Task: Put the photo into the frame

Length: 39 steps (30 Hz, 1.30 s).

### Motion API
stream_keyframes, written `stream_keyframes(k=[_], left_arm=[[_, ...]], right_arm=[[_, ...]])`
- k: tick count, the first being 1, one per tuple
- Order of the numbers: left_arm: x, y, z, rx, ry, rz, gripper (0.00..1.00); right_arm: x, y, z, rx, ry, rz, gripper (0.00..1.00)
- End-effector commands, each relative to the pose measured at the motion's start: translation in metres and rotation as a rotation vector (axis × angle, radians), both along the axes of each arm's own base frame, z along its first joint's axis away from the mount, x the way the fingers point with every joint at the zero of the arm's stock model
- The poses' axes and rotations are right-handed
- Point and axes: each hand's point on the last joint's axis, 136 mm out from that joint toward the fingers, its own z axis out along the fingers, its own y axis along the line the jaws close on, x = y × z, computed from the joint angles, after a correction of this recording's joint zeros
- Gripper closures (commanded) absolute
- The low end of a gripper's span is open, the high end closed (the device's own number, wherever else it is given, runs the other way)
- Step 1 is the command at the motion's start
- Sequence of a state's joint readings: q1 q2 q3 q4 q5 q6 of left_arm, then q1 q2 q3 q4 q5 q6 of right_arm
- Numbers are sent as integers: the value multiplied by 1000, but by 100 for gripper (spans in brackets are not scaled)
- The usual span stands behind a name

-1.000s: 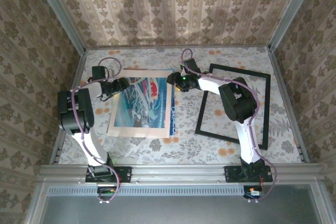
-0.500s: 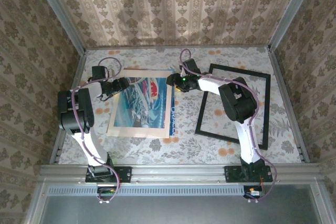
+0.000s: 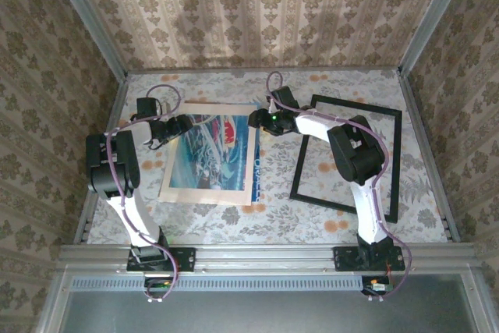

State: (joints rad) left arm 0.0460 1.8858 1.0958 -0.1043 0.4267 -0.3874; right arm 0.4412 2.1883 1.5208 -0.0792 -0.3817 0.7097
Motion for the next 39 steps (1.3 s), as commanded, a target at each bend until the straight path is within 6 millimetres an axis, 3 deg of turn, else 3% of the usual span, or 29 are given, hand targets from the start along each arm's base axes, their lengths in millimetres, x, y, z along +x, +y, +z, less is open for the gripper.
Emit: stream_keyframes(k=[1, 11, 21, 29, 34, 39], left_arm=[[-18, -10, -28, -13, 104, -39, 24], [-18, -11, -29, -15, 106, -42, 24], [-18, -12, -27, -17, 104, -44, 24], [-18, -12, -25, -18, 103, -43, 24], [-16, -11, -20, -10, 94, -36, 22], [-8, -5, 7, -3, 33, -3, 17]], right_arm=[[-3, 8, 20, 15, -37, 36, 41], [-4, 21, 23, 46, -85, 100, 53], [1, 33, 11, 40, -86, 87, 70], [7, 26, 9, -4, -106, 45, 83], [7, 26, 25, 6, -131, 66, 94], [1, 25, 65, 33, -190, 134, 100]])
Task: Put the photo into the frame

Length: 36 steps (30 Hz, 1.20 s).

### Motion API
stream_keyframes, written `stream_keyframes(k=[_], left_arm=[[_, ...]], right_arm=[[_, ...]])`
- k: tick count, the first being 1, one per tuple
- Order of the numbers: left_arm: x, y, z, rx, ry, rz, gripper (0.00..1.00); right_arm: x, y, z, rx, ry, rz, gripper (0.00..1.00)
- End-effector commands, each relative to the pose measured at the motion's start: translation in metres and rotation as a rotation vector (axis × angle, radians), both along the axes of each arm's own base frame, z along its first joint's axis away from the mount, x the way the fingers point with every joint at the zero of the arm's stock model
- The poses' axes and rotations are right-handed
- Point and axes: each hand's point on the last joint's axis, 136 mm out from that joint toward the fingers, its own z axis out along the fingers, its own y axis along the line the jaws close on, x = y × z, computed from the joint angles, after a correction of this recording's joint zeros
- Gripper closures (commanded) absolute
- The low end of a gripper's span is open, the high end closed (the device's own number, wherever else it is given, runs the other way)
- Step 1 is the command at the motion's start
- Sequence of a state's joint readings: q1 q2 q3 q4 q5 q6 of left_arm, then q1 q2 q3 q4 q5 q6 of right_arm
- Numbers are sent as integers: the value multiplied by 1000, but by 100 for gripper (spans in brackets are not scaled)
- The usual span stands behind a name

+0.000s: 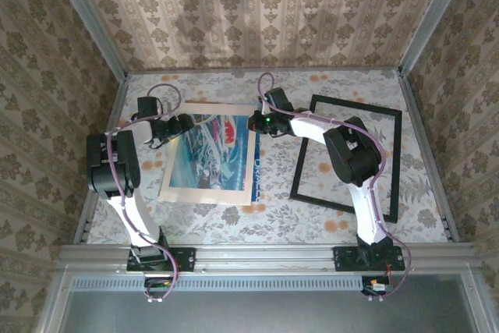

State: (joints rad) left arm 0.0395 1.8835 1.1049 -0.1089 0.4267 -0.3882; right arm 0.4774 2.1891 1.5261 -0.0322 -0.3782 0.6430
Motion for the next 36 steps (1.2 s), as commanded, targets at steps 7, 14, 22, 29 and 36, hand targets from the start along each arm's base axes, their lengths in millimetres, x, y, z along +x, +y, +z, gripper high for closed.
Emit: stream_keyframes(k=[7, 14, 22, 29, 36], left_arm=[[-2, -11, 94, -106, -236, 37, 15], [-22, -42, 175, -179, -606, -56, 15], [-38, -72, 189, -215, -736, -170, 16], [-37, -79, 210, -261, -891, -220, 18], [-39, -109, 213, -263, -898, -336, 17]], right_arm=[[-17, -9, 131, 88, -199, 176, 100], [-42, -43, 196, 20, -352, 285, 100], [-65, -58, 239, -38, -494, 358, 100], [-93, -65, 277, -50, -620, 424, 100], [-115, -76, 298, -53, -701, 443, 100]])
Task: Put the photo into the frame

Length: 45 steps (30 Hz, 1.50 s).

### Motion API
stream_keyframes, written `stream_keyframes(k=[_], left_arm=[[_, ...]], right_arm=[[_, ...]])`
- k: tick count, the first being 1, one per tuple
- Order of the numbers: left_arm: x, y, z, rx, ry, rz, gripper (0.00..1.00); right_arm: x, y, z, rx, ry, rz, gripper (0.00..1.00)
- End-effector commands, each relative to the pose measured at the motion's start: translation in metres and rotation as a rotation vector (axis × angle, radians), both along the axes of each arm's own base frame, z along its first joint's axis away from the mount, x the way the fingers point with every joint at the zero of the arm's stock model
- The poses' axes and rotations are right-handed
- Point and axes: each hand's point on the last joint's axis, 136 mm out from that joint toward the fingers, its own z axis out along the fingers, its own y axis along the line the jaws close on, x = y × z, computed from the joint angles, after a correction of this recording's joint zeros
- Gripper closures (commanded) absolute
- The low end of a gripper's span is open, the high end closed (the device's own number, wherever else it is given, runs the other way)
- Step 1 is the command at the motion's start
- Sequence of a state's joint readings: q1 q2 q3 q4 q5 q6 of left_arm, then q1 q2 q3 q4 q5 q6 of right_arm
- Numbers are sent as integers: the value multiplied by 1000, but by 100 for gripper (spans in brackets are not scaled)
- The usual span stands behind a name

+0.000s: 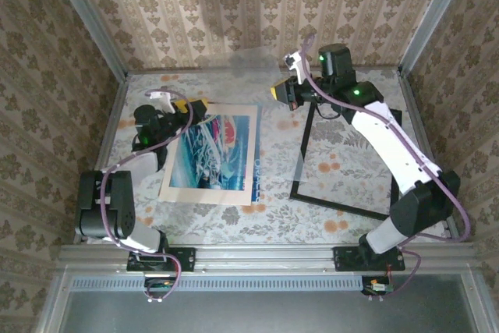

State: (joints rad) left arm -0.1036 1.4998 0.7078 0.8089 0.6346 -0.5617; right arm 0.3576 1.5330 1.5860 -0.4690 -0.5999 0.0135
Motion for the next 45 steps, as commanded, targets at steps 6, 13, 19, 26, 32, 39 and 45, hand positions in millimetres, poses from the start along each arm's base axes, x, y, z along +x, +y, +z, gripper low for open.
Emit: stream_keyframes(k=[6, 13, 19, 26, 32, 39, 45], left_arm=[[-10, -31, 41, 103, -170, -128, 9], [-14, -42, 71, 90, -235, -213, 6], [-14, -52, 90, 73, -263, -284, 6], [-12, -65, 108, 64, -308, -351, 5], [-16, -73, 117, 56, -328, -406, 5], [-27, -80, 125, -7, -340, -485, 15], [-26, -81, 124, -6, -314, -496, 27]], right_arm=[[-38, -8, 40, 51, -145, 110, 100], [-57, -18, 75, 94, -245, 145, 100], [-70, -26, 101, 150, -313, 188, 100], [-75, -30, 118, 184, -342, 204, 100], [-76, -33, 127, 201, -358, 206, 100], [-62, -41, 133, 231, -343, 152, 100], [-47, -50, 131, 229, -332, 62, 100]])
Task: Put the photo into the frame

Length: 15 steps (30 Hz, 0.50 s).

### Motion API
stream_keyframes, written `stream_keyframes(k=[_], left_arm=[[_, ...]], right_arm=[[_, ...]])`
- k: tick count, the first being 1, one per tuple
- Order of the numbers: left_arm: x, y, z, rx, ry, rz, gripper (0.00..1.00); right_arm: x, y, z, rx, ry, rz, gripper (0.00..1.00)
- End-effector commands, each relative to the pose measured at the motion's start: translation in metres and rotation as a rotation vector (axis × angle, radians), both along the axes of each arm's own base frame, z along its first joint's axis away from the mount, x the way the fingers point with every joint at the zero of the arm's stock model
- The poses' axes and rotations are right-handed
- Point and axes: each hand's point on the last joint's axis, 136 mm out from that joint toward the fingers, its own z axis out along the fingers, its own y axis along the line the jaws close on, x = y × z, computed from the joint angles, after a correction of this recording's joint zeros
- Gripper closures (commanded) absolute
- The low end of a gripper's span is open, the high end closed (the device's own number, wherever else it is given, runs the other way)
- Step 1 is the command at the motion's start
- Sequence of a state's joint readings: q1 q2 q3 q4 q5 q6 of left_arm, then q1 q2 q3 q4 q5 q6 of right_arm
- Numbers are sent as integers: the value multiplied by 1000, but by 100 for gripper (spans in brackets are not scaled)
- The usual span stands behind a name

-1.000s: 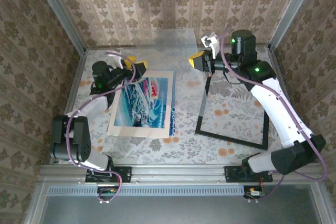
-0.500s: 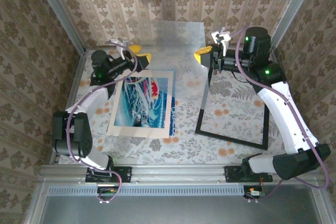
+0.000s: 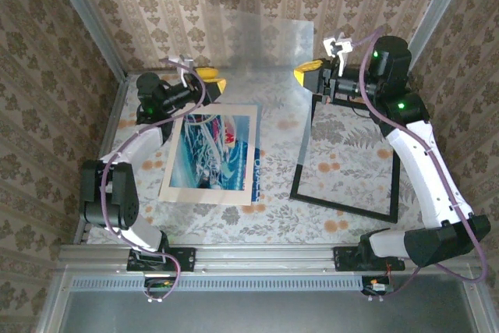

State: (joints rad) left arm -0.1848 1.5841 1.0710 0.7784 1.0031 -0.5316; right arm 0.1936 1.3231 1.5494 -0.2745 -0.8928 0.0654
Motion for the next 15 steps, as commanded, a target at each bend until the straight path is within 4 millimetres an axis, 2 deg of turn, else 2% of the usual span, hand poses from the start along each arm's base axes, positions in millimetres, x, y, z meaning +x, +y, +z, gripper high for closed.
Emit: stream_keyframes(k=[1, 5, 12, 15], left_arm=[[-7, -4, 15, -13, -42, -42, 27], [-7, -3, 18, -14, -50, -38, 28], [8, 8, 19, -8, -54, 14, 28], [15, 7, 15, 7, -58, 20, 24]], right_arm=[[7, -9, 17, 20, -38, -65, 100], [11, -13, 15, 20, -25, -86, 100], [-10, -8, 19, -30, -93, 4, 100], [-18, -1, 21, -34, -95, 81, 100]])
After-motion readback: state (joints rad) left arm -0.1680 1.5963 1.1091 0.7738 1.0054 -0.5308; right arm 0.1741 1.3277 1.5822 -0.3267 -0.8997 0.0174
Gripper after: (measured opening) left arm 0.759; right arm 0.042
